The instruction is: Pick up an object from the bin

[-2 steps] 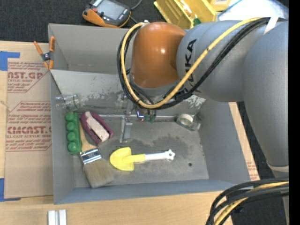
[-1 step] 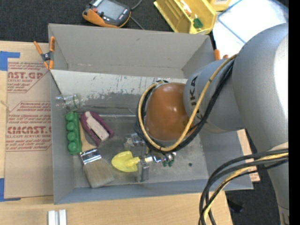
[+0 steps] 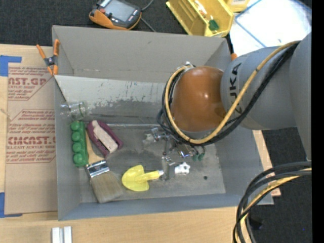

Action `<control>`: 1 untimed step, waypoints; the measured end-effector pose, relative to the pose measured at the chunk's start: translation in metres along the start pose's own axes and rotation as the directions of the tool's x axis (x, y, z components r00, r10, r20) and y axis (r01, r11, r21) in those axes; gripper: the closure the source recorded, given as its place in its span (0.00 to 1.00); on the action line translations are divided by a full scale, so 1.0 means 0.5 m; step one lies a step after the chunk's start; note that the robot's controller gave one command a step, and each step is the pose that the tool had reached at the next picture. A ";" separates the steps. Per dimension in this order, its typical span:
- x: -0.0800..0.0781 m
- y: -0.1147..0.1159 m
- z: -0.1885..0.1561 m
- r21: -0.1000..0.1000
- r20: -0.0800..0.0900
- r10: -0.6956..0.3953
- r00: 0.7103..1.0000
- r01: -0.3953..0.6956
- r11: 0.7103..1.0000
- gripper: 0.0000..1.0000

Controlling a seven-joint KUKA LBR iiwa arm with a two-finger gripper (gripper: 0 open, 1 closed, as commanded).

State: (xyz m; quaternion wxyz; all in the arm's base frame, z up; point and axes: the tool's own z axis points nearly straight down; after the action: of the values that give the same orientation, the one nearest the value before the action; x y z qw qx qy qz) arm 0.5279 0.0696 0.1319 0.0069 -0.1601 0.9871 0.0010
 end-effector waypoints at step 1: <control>0.035 0.051 0.136 -0.003 -0.018 0.084 0.996 -0.084 0.996 0.00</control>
Offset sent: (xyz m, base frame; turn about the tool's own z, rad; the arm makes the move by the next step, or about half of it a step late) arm -0.0390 0.0196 -0.0619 0.0619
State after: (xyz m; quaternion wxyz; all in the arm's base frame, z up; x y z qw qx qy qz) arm 0.5043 0.0885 0.0634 -0.0022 -0.1183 0.9930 0.0015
